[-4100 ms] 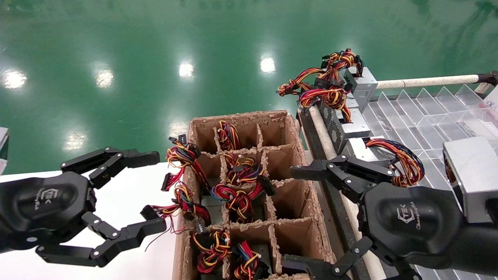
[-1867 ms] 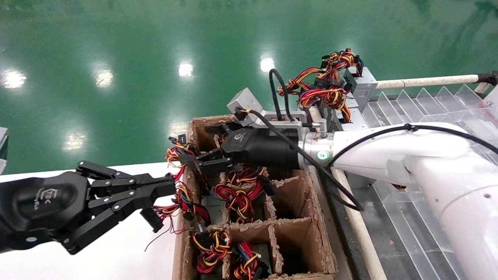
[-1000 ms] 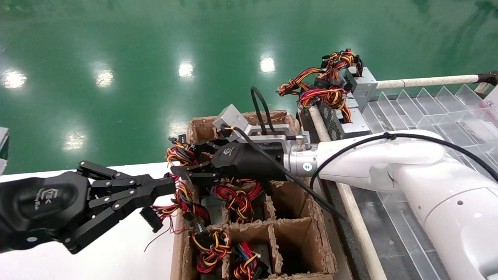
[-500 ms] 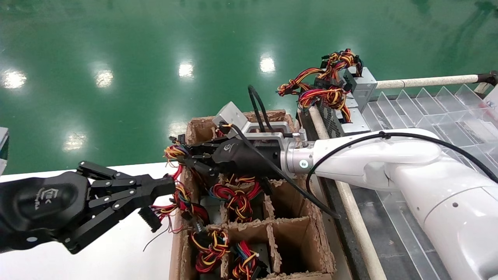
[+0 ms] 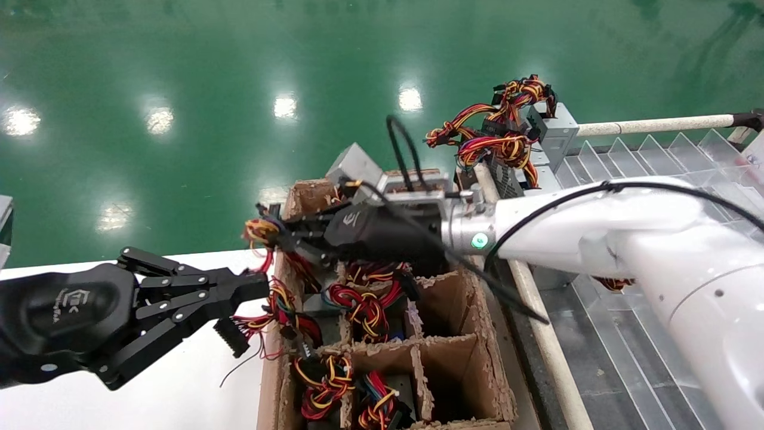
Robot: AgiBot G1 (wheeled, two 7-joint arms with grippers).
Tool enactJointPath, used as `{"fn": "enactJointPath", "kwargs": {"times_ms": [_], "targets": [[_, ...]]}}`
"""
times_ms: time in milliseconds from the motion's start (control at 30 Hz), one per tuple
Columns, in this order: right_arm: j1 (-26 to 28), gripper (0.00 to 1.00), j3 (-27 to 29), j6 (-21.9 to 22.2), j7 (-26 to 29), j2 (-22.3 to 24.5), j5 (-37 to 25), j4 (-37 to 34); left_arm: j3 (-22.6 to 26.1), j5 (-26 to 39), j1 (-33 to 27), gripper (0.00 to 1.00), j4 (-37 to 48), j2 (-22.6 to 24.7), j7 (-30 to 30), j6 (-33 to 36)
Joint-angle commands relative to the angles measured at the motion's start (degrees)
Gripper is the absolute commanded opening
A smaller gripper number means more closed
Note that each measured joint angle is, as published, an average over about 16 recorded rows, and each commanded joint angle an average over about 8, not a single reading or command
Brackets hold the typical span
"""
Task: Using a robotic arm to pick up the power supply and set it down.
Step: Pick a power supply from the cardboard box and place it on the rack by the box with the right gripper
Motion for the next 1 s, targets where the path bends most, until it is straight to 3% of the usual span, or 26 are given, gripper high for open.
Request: {"fn": "enactJointPath", "kwargs": {"times_ms": [33,267,667,1000], "targets": [[0.7,0.0,0.0,-1.3,-0.8,0.2,0.7,-0.8,0.0,0.0,0.0,0.0,0.0,0.0,0.0,0.0],[5.3,0.0,1.0,-4.9,-3.5,1.8,2.1,-3.0,0.0,0.0,0.0,0.0,0.0,0.0,0.0,0.0],[19.6,0.0,-0.8,-12.4,-7.9,6.1,-1.8,-3.4,0.0,0.0,0.0,0.0,0.0,0.0,0.0,0.0],[28.3,0.0,0.1,-16.5,-18.9,8.6,-2.1,-3.1,0.0,0.0,0.0,0.0,0.0,0.0,0.0,0.0]]}}
